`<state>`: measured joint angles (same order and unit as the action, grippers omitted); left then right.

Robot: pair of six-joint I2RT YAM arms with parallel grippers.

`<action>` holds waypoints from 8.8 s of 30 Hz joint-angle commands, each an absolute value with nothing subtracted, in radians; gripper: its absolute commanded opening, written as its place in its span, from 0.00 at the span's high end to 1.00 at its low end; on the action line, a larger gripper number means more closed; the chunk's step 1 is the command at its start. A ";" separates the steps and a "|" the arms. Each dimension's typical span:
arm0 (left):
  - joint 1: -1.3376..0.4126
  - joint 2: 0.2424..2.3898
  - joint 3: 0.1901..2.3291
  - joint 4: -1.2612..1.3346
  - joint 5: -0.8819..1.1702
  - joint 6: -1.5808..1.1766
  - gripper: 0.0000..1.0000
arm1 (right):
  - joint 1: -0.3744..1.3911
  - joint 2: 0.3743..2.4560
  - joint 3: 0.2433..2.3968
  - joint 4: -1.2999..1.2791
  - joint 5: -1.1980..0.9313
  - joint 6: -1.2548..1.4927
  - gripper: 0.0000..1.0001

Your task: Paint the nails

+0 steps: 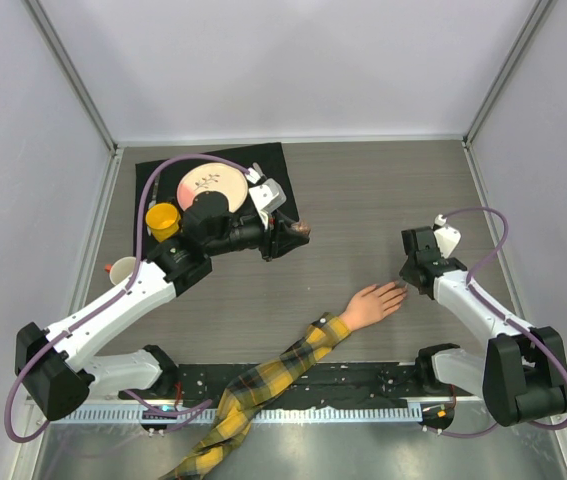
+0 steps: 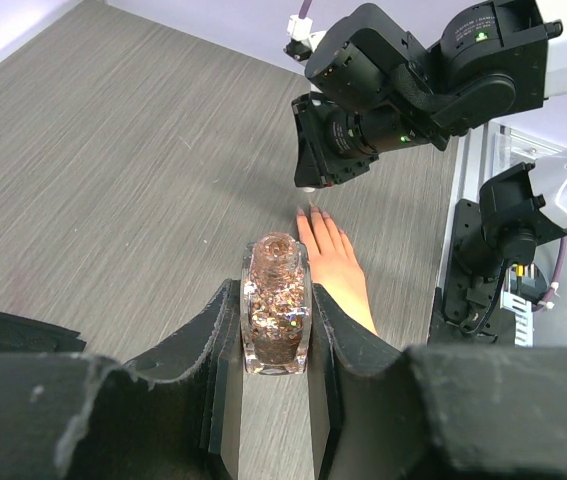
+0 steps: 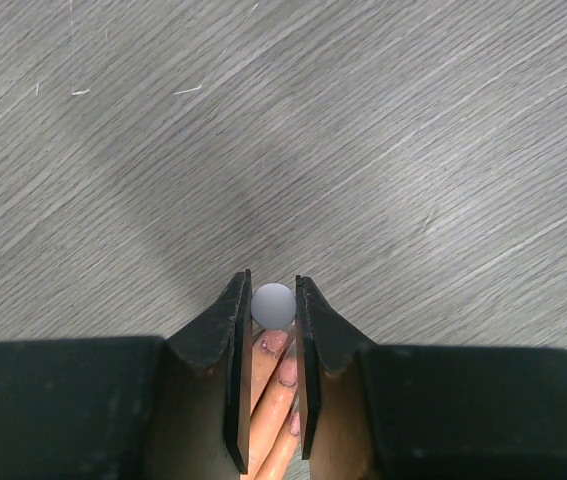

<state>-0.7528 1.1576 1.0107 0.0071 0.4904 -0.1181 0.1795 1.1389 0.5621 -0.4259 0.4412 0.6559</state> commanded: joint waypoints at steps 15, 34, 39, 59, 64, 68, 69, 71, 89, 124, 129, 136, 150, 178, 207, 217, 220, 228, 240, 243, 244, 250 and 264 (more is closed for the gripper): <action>-0.756 1.117 1.008 0.040 0.499 -0.101 1.00 | 0.179 1.072 0.586 -0.463 0.403 0.670 0.99; -0.758 1.112 1.006 0.038 0.502 -0.103 1.00 | 0.178 1.097 0.577 -0.462 0.429 0.693 0.99; -0.756 1.114 1.006 0.037 0.500 -0.101 1.00 | 0.179 1.123 0.578 -0.443 0.443 0.689 0.99; -0.756 1.115 1.009 0.034 0.500 -0.098 1.00 | 0.176 1.157 0.606 -0.425 0.499 0.657 0.99; -0.758 1.115 1.009 0.034 0.500 -0.098 1.00 | 0.176 1.135 0.618 -0.442 0.508 0.641 0.99; -0.758 1.112 1.008 0.035 0.500 -0.097 1.00 | 0.176 1.111 0.647 -0.469 0.517 0.629 0.99; -0.758 1.111 1.008 0.035 0.502 -0.098 1.00 | 0.176 1.094 0.656 -0.477 0.509 0.624 0.99; -0.756 1.111 1.005 0.035 0.511 -0.098 1.00 | 0.176 1.071 0.692 -0.509 0.506 0.621 0.99; -0.841 1.072 1.043 -0.135 0.729 -0.097 1.00 | 0.241 0.939 1.138 -0.753 -0.198 0.350 0.99; -0.842 1.023 0.976 -0.192 0.615 -0.003 1.00 | 1.003 1.117 1.516 -0.741 0.081 0.439 0.99; -0.844 1.022 0.977 -0.189 0.617 -0.003 1.00 | 1.003 1.114 1.516 -0.727 0.089 0.440 0.99; -0.844 1.011 0.971 -0.178 0.612 -0.003 1.00 | 1.005 1.117 1.499 -0.726 0.074 0.448 0.99; -0.844 1.002 0.963 -0.161 0.598 -0.006 1.00 | 1.009 1.123 1.482 -0.718 0.060 0.453 0.99; -0.844 0.974 0.945 -0.137 0.528 -0.012 1.00 | 1.032 1.120 1.379 -0.677 0.043 0.462 0.99; -0.842 0.928 0.881 -0.011 0.423 -0.057 1.00 | 1.219 1.161 1.169 -0.518 0.258 0.624 0.99; -0.844 0.937 0.879 0.006 0.483 -0.068 1.00 | 1.243 1.174 1.318 -0.661 0.414 0.632 0.77; -0.842 0.950 0.897 -0.040 0.557 -0.051 1.00 | 1.241 1.129 1.344 -0.673 0.416 0.608 0.63; -0.842 0.969 0.916 -0.055 0.698 -0.049 1.00 | 1.226 0.996 1.393 -0.710 0.335 0.480 0.23; -0.818 1.041 0.962 -0.015 1.179 -0.163 1.00 | 1.033 1.005 1.393 -0.683 -0.319 0.158 0.11; -0.816 1.058 0.971 -0.031 1.226 -0.173 1.00 | 0.936 1.026 1.388 -0.675 -0.470 0.134 0.22; -0.818 1.063 0.974 -0.032 1.241 -0.173 1.00 | 0.930 1.032 1.388 -0.669 -0.492 0.124 0.24; -0.816 1.071 0.977 -0.046 1.250 -0.170 1.00 | 0.922 1.051 1.394 -0.647 -0.606 0.115 0.37; -0.811 1.066 0.983 -0.081 1.186 -0.132 1.00 | 0.923 1.072 1.367 -0.632 -0.672 0.146 0.59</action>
<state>-0.8154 1.0790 0.9428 -0.0879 1.1885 -0.1482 0.9264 1.0626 1.3602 -0.6739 -0.6319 0.1387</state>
